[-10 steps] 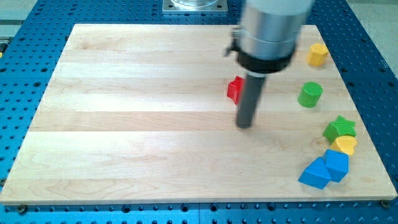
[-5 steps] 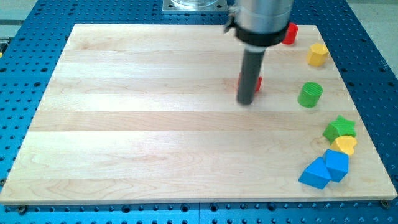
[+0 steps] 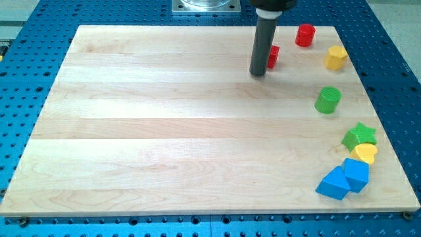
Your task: Move the red star to the bottom left of the red circle
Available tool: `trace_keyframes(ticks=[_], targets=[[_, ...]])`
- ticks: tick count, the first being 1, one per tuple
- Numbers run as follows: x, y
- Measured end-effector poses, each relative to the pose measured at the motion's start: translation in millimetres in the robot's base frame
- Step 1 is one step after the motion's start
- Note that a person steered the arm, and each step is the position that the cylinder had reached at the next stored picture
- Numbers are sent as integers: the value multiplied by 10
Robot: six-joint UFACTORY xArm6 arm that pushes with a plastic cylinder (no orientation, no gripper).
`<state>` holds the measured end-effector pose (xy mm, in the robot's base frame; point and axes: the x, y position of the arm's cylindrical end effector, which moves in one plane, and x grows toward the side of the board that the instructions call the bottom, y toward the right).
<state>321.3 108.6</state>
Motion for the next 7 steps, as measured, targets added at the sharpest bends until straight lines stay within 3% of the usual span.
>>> trace_keyframes(ticks=[1, 2, 3, 4, 5, 6, 7], targets=[[-286, 485], [-276, 671], [-106, 355], [-491, 88], [-601, 348], [-431, 318], [184, 309]])
